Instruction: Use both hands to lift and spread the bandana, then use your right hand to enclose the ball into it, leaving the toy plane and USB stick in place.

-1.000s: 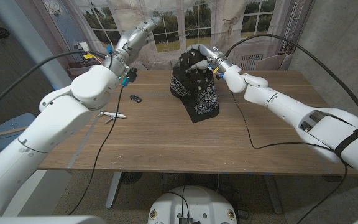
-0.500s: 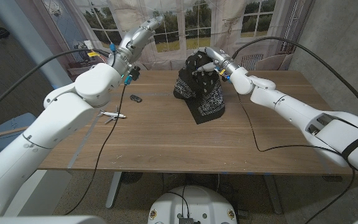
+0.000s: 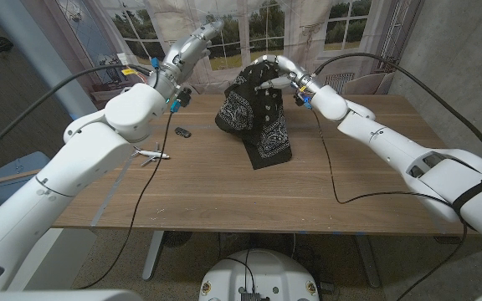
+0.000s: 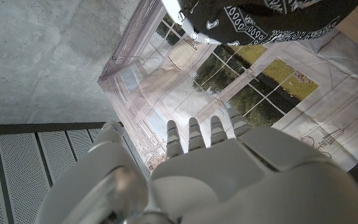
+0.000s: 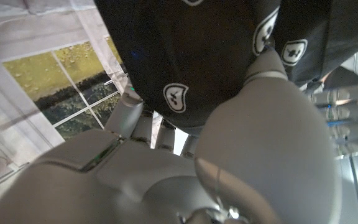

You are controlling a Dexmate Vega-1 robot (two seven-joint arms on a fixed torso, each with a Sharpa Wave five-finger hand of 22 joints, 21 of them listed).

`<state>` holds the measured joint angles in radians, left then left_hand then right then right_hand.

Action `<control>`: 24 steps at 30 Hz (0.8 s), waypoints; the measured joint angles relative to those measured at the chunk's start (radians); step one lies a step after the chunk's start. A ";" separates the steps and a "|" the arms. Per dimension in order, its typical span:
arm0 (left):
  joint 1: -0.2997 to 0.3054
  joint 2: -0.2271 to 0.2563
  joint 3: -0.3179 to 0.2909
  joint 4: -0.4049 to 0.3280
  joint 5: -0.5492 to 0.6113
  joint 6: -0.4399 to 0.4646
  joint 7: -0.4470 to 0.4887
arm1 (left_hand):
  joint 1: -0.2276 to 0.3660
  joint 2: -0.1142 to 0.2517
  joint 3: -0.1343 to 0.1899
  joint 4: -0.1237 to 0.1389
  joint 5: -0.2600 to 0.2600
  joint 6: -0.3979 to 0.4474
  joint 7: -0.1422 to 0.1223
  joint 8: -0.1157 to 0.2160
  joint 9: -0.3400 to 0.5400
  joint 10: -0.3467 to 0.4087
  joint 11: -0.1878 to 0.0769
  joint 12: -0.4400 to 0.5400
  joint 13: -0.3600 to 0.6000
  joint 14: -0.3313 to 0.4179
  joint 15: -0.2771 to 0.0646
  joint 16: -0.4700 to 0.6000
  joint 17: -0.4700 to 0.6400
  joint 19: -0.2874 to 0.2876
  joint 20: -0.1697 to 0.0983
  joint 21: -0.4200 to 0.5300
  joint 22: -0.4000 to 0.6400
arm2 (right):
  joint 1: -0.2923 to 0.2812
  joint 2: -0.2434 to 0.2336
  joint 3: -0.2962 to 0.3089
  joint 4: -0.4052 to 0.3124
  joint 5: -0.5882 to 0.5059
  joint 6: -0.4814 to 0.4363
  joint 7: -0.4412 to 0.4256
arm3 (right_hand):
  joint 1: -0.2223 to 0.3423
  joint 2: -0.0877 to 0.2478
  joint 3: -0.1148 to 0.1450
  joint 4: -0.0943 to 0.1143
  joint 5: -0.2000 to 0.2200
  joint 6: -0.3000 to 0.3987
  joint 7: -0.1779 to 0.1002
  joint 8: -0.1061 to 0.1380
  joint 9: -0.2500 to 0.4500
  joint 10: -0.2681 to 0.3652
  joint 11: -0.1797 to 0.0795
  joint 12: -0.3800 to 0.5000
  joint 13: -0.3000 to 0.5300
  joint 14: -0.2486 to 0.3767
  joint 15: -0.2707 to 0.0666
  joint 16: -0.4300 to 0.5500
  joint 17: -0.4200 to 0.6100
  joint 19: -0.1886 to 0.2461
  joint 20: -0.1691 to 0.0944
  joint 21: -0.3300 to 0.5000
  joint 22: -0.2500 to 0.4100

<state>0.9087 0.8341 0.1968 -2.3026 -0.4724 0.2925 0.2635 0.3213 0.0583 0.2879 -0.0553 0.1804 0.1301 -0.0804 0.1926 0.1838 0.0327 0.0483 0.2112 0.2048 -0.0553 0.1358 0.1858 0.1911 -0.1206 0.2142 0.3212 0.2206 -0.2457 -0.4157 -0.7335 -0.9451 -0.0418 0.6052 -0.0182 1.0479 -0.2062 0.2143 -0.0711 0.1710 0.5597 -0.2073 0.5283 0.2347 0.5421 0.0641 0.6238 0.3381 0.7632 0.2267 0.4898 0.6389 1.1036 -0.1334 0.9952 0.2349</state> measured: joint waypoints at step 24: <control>-0.030 -0.001 0.022 0.025 -0.004 -0.012 -0.020 | -0.005 0.005 -0.004 -0.004 0.000 0.000 0.000 0.000 0.000 -0.005 -0.005 0.000 0.000 0.000 0.000 0.000 0.000 -0.001 -0.002 -0.008 0.000 | 0.095 0.165 0.120 0.432 0.399 -0.077 0.283 | 0.012 -0.012 0.000 0.000 0.003 0.000 0.000 0.001 0.000 0.000 0.000 0.003 0.000 0.000 0.000 -0.022 0.024 0.000 0.000 0.049 -0.007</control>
<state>0.8791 0.8329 0.2192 -2.2776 -0.4768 0.2804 0.2439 0.3161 0.0637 0.2836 -0.0595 0.1803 0.1301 -0.0803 0.1926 0.1838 0.0273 0.0429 0.2112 0.2048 -0.0552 0.1358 0.1858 0.1911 -0.1221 0.2124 0.3136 0.2206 -0.1512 -0.2504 -0.6137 -0.5133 0.3570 0.5287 0.2650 1.0597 -0.2180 0.2144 -0.0711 0.1740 0.5597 -0.2073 0.5295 0.2347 0.5421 0.0641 0.6264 0.3382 0.7633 0.2267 0.4683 0.6630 1.1035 -0.1333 1.0443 0.2274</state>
